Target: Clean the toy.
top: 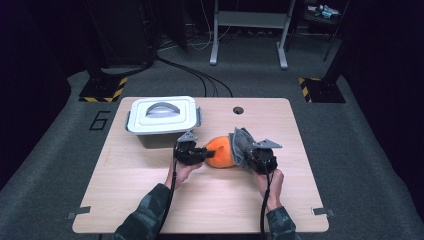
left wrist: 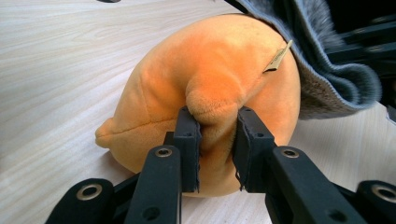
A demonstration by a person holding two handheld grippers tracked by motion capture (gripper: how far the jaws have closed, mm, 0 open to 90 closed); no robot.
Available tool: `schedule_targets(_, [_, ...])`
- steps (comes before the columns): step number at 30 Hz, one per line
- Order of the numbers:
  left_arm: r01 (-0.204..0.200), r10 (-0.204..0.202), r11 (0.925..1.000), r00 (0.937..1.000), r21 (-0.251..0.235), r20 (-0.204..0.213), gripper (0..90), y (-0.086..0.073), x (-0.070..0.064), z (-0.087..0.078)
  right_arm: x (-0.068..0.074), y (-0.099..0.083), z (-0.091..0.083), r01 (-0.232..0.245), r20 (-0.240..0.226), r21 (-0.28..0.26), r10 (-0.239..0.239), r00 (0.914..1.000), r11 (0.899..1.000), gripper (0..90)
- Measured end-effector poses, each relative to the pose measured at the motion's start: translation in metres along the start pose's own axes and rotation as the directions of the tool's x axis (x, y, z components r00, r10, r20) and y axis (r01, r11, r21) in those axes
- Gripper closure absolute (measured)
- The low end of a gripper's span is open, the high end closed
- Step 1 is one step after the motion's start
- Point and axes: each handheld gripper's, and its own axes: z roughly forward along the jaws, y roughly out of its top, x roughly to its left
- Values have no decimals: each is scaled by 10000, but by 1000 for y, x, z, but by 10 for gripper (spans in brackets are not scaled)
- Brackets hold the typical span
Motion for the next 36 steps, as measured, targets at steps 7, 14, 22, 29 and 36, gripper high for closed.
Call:
schedule_targets(7, [-87, 87, 9999, 10000, 61, 34, 727, 0, -1, 0, 41, 20, -8, 990, -864, -465, -1028, 9909, 9940, 755])
schedule_targets(14, [-171, 171, 9998, 9998, 102, 35, 727, -1, -1, 1, 33, 19, 6, 858, -738, -101, -863, 9935, 9963, 760])
schedule_targets(22, [-131, 131, 9999, 9999, 81, 59, 727, -1, -1, 2, 3, 10, 14, 257, -84, 173, -255, 9996, 9995, 761])
schedule_targets(29, [-164, 163, 9998, 9998, 103, 65, 726, -2, 1, 1, -19, -5, 27, -463, 62, 695, 460, 9989, 9965, 761])
schedule_targets(36, [-148, 150, 9997, 9998, -204, 101, 616, -1, 2, -2, -16, -2, 24, -411, 49, 572, 409, 9991, 9975, 760])
